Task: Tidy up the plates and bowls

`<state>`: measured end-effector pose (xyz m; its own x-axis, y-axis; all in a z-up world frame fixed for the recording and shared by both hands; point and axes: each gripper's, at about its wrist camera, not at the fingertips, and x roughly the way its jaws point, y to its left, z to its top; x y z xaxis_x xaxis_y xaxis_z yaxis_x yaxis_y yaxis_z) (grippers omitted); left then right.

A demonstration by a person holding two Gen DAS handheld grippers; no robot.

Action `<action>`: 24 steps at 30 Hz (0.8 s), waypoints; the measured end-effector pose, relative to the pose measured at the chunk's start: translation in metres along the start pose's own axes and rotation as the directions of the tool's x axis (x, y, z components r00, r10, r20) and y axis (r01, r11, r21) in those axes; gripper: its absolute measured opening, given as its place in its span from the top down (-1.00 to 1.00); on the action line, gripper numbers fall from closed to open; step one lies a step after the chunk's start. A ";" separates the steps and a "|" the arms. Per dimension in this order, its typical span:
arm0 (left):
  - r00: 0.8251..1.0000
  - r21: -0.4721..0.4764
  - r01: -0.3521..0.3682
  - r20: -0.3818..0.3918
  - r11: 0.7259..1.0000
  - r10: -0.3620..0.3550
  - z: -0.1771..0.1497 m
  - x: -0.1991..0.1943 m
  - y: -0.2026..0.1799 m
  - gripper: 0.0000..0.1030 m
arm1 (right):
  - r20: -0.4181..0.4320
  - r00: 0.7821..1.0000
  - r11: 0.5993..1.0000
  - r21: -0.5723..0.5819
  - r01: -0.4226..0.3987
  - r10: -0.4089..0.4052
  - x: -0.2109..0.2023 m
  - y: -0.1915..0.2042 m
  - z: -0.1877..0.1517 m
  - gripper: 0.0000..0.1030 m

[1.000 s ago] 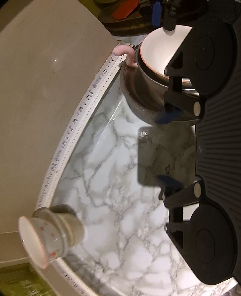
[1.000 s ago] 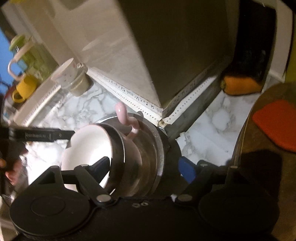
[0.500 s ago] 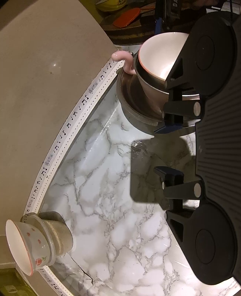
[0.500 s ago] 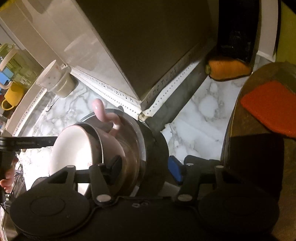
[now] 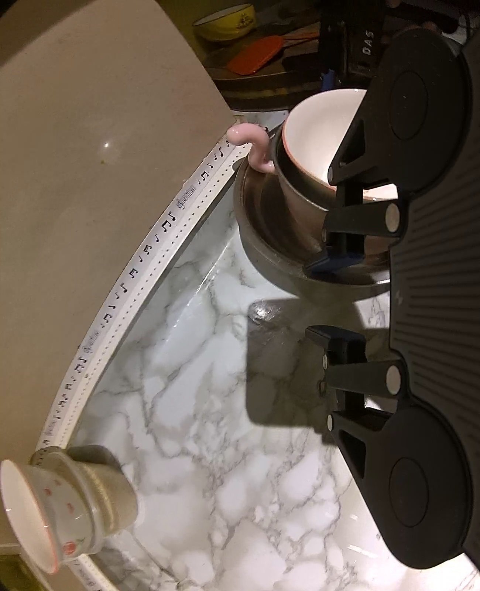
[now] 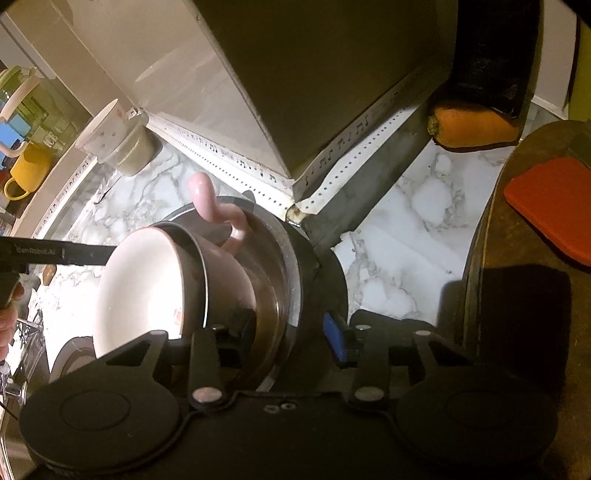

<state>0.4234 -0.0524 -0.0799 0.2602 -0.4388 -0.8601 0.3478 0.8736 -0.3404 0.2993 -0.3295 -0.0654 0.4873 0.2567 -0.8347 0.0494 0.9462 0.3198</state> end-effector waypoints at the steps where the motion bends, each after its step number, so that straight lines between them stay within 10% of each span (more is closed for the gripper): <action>1: 1.000 -0.005 0.003 -0.005 1.000 -0.003 0.000 0.002 0.000 0.40 | -0.003 1.000 1.000 0.002 0.002 -0.002 0.002 0.000 0.000 0.26; 11: 0.996 -0.039 0.041 -0.080 0.998 -0.044 -0.007 0.022 -0.003 0.74 | -0.040 0.999 0.999 0.028 -0.031 0.032 0.010 -0.003 -0.006 0.74; 24: 0.999 -0.001 -0.024 -0.043 1.000 0.024 -0.010 0.011 -0.022 0.83 | -0.032 0.997 0.998 0.009 0.068 -0.067 0.011 0.012 -0.005 0.75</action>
<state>0.4100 -0.0743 -0.0857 0.2291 -0.4082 -0.8837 0.3404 0.8841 -0.3201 0.3004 -0.3144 -0.0728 0.4550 0.1984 -0.8681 0.0903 0.9596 0.2666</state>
